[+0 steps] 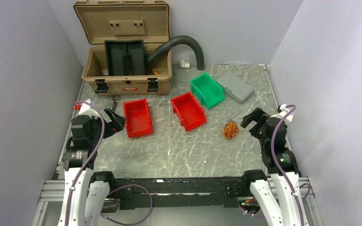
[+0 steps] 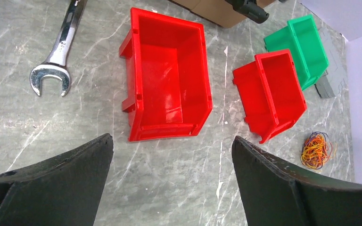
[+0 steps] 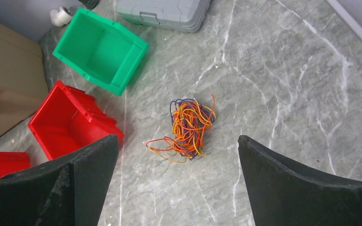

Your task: Untangle the cables

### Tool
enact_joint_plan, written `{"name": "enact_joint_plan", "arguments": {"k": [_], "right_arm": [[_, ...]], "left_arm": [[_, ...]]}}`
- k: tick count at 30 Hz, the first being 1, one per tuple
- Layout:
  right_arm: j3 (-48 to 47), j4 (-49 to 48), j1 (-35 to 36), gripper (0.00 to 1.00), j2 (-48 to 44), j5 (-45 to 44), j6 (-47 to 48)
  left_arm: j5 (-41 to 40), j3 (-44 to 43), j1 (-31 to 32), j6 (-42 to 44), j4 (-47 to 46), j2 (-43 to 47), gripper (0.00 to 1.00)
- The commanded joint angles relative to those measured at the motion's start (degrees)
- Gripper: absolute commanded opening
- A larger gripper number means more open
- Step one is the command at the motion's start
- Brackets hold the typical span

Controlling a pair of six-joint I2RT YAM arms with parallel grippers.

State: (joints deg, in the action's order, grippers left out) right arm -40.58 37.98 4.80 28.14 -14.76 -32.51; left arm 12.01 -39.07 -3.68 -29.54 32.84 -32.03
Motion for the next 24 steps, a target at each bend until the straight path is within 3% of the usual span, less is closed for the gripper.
{"name": "enact_joint_plan", "arguments": {"k": [1, 4, 7, 12, 18, 24], "right_arm": [[-5.5, 1.8, -0.1, 1.0, 2.5, -0.5, 2.2], [-6.6, 3.3, -0.1, 1.0, 4.7, -1.9, 1.4], [-6.9, 4.5, -0.1, 0.99, 7.1, -1.0, 0.7], [-3.3, 1.9, -0.1, 0.83, 11.7, 2.9, -0.1], [1.8, -4.2, 0.0, 0.75, 17.7, 8.6, -1.9], [5.1, -10.8, 0.8, 0.75, 25.2, 10.0, -3.8]], "left_arm": [[-3.6, 0.9, -0.2, -4.4, -0.3, 1.9, 0.99], [-3.6, 0.9, -0.2, -4.2, -1.1, 2.1, 0.99], [3.1, 0.8, -0.3, -1.9, -4.6, 0.3, 0.99], [14.3, 2.0, 2.3, -2.4, -10.9, -4.6, 0.99], [9.3, 1.0, 13.1, -1.1, -12.8, -6.8, 0.99], [12.4, 1.3, 21.2, -3.4, -18.8, -9.9, 0.99]]}}
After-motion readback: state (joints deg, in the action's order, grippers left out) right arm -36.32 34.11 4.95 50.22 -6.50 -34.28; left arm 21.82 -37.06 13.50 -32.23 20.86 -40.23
